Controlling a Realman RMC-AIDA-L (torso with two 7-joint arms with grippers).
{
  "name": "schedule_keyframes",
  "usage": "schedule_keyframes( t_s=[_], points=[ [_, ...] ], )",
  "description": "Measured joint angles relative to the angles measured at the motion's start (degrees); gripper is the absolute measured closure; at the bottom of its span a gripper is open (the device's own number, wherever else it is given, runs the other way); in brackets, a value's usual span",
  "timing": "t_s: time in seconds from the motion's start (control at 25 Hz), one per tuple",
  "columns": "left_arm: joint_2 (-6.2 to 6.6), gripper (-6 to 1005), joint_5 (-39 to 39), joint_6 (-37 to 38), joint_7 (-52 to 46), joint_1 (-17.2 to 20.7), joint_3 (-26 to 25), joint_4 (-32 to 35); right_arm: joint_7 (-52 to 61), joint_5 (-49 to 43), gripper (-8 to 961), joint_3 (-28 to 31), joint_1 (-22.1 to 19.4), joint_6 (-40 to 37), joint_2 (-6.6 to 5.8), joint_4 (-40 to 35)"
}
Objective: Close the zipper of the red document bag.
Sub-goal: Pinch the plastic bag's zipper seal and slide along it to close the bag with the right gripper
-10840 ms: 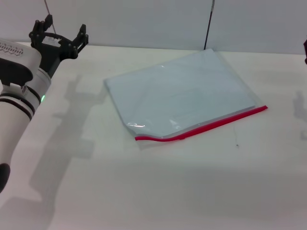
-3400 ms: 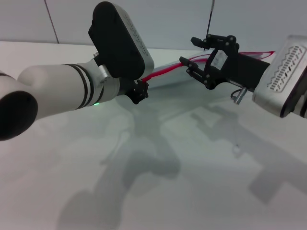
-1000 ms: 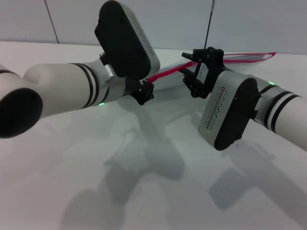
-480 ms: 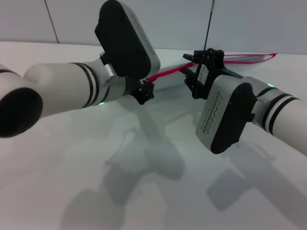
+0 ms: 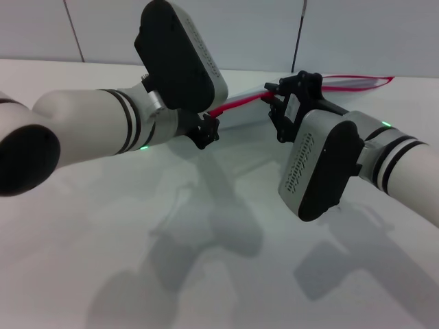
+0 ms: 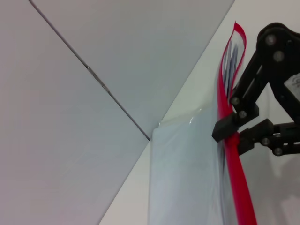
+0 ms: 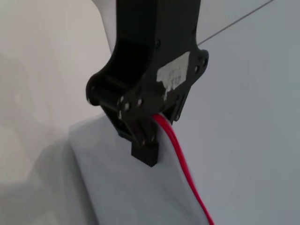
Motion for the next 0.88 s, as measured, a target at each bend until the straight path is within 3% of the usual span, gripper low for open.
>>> schedule_keyframes(
  t_s=[0.08,0.16,0.88],
  points=[
    [-0.02,914,0.0,0.0,0.0,0.0,0.0,0.0,0.0,0.0,749,-0.5,0.0,0.2,0.01,0.0],
    [0.01,913,0.0,0.0,0.0,0.0,0.0,0.0,0.0,0.0,837,-0.9,0.0,0.5,0.06,-0.1],
    [0.01,904,0.0,0.6,0.1,0.3,-0.1,-0.2,0.4,0.0,864,-0.8,-0.2,2.7,0.12,0.1]
  ],
)
